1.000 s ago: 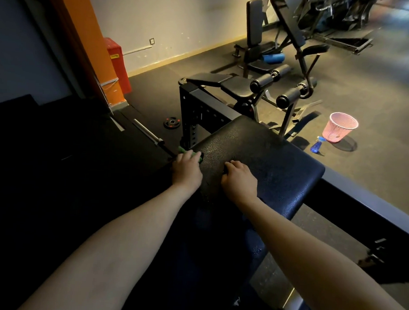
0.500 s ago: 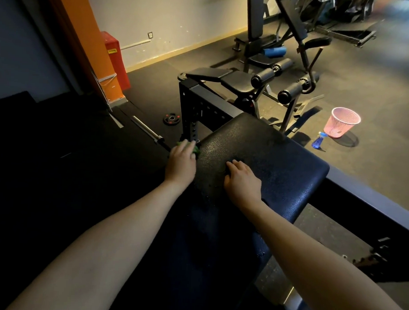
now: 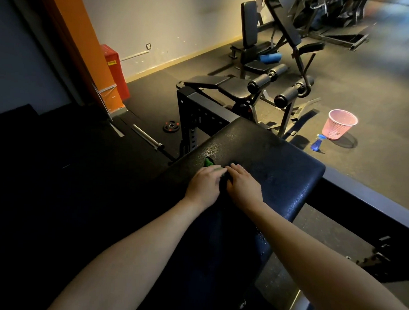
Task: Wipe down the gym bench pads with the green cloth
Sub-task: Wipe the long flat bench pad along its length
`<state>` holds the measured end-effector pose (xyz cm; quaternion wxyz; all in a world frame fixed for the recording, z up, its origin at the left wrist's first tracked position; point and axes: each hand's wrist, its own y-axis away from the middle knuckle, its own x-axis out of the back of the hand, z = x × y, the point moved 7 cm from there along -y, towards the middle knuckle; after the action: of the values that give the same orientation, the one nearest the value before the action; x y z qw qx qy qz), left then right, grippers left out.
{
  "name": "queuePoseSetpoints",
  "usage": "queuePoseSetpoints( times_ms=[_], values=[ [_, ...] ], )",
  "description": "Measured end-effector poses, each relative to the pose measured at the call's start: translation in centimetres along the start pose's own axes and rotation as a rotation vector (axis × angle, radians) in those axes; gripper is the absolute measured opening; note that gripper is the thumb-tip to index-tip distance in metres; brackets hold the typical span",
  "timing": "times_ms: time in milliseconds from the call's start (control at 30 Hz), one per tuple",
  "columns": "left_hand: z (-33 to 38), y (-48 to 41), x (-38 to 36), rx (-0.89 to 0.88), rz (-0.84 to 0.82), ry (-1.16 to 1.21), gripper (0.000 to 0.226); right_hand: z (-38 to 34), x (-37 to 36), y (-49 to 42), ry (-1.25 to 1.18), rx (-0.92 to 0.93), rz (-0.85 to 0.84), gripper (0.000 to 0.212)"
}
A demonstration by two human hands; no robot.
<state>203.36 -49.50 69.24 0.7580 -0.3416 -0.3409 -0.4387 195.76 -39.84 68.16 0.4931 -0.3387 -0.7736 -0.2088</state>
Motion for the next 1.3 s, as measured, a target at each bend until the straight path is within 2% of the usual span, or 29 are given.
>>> queuePoseSetpoints(
  times_ms=[67,133,200,233,433,600,700,800,900,1033,1100,1200,1300],
  values=[
    [-1.2,-0.1,1.5,0.052,0.07,-0.035,0.045,0.5,0.9,0.7,-0.025,0.026,-0.009,0.046],
    [-3.8,0.2,3.5,0.224,0.159,-0.062,0.047,1.8,2.2,1.6,0.025,0.027,0.045,0.042],
    [-5.6,1.2,4.2,0.413,0.18,-0.033,0.049,3.9,3.4,3.1,0.134,-0.023,0.113,0.041],
    [-5.6,1.4,4.1,0.453,0.173,-0.023,0.049,4.7,3.6,3.6,0.17,-0.057,0.123,0.042],
    [-1.6,1.8,0.6,0.36,0.107,-0.111,0.048,5.0,2.3,6.1,0.136,-0.12,0.061,0.053],
    [5.7,3.6,-3.0,0.114,0.052,-0.023,0.042,5.2,2.6,6.7,0.039,-0.124,0.059,0.055],
    [7.4,4.1,-3.8,0.033,0.014,0.044,0.04,5.7,3.0,6.6,-0.028,-0.126,0.038,0.055],
    [5.2,2.8,-2.0,0.046,0.066,0.041,0.042,5.9,3.7,6.5,-0.035,-0.138,0.031,0.05],
    [1.2,1.5,0.0,0.214,0.154,0.008,0.047,5.6,4.1,6.3,-0.016,-0.169,0.033,0.045],
    [-0.3,0.8,-1.1,0.367,0.111,-0.046,0.048,5.5,4.3,5.9,0.015,-0.177,0.016,0.041],
    [2.1,0.2,-2.4,0.327,0.099,-0.03,0.046,5.8,4.6,5.8,0.042,-0.154,0.016,0.038],
    [7.9,0.7,-5.2,0.121,0.02,0.004,0.042,6.6,5.1,5.7,0.046,-0.103,0.044,0.035],
    [9.1,1.2,-6.3,0.036,-0.027,0.05,0.044,7.3,5.6,5.8,0.02,-0.059,0.08,0.034]
  ],
)
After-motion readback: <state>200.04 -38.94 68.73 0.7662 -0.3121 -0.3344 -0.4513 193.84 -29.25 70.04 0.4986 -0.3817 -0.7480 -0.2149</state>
